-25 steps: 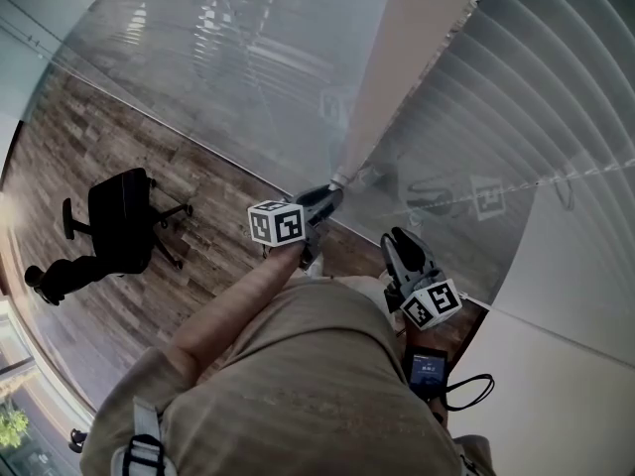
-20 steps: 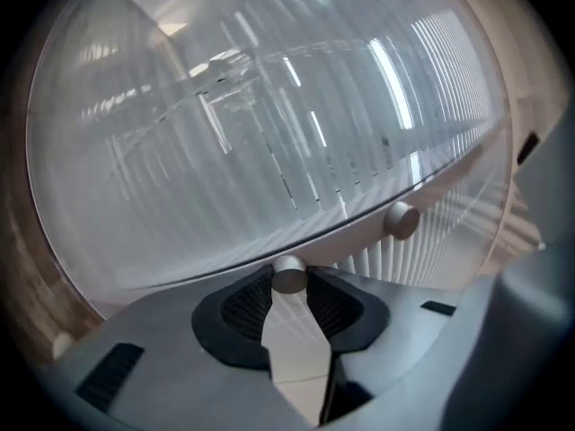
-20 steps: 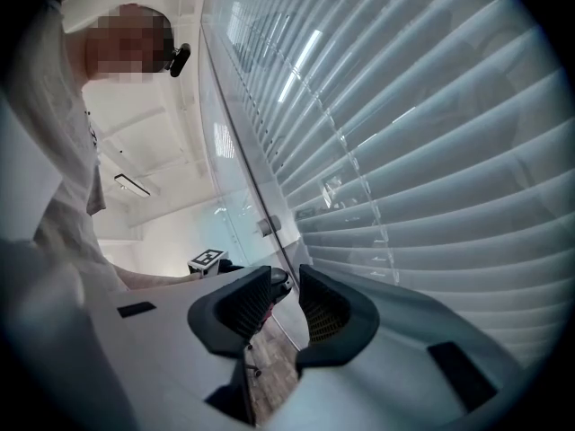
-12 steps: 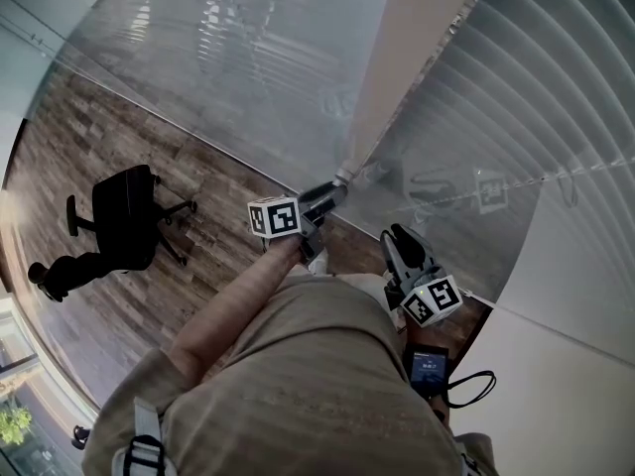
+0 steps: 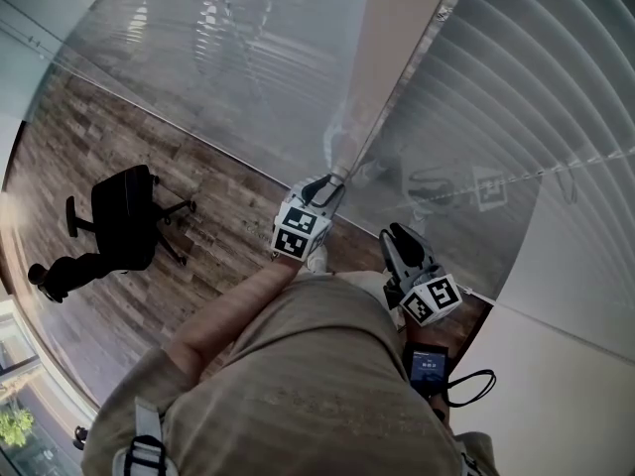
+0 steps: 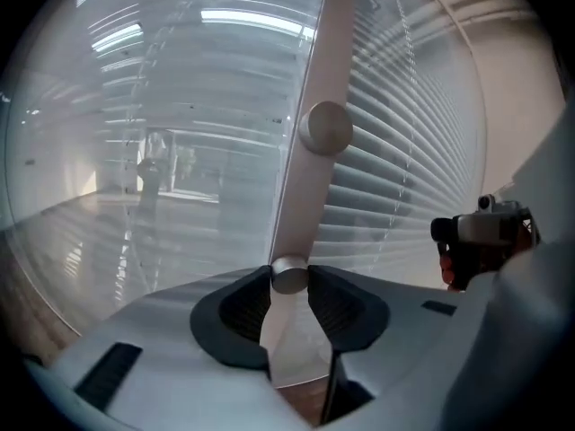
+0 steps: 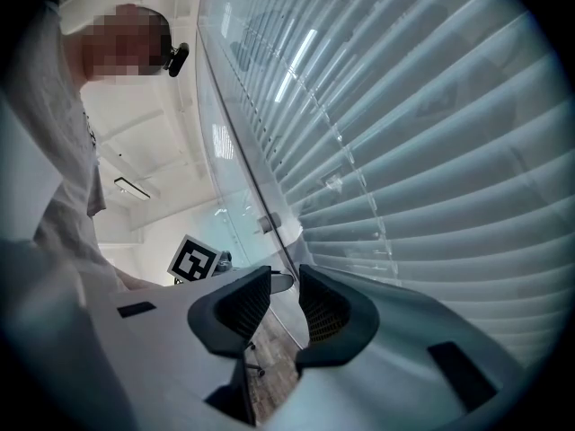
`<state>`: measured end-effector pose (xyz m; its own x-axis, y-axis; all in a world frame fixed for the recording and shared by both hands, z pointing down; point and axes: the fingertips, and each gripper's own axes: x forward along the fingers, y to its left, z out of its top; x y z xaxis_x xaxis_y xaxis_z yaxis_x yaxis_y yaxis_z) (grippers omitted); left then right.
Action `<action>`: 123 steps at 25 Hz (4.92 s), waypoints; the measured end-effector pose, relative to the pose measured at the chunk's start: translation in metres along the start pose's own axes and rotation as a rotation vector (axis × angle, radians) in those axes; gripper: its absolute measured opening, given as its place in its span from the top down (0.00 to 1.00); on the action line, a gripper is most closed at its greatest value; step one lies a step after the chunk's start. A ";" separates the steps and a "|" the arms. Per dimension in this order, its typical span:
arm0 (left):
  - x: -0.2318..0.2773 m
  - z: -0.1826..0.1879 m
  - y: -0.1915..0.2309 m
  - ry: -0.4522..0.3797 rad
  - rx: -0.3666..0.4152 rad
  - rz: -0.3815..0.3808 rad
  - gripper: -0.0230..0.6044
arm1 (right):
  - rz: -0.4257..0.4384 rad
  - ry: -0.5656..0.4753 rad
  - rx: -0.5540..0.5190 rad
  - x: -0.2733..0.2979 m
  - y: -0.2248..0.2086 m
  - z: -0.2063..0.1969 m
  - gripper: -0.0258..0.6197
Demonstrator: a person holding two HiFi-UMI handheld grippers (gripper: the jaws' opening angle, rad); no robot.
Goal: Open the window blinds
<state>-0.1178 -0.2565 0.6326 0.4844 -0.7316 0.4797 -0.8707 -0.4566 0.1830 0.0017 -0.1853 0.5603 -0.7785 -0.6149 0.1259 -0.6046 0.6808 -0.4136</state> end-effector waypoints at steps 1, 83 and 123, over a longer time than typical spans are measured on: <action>0.000 0.000 0.000 -0.001 -0.014 0.002 0.74 | 0.000 -0.001 0.000 -0.001 0.000 0.000 0.80; -0.008 0.001 -0.001 -0.005 0.029 0.048 0.73 | 0.024 0.025 -0.002 -0.003 0.003 -0.001 0.80; -0.013 0.007 0.001 -0.063 -0.188 -0.071 0.66 | 0.018 0.028 -0.016 0.001 0.009 -0.002 0.80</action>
<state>-0.1240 -0.2508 0.6204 0.5445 -0.7335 0.4067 -0.8318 -0.4102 0.3740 -0.0045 -0.1787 0.5588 -0.7935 -0.5913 0.1440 -0.5929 0.6978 -0.4019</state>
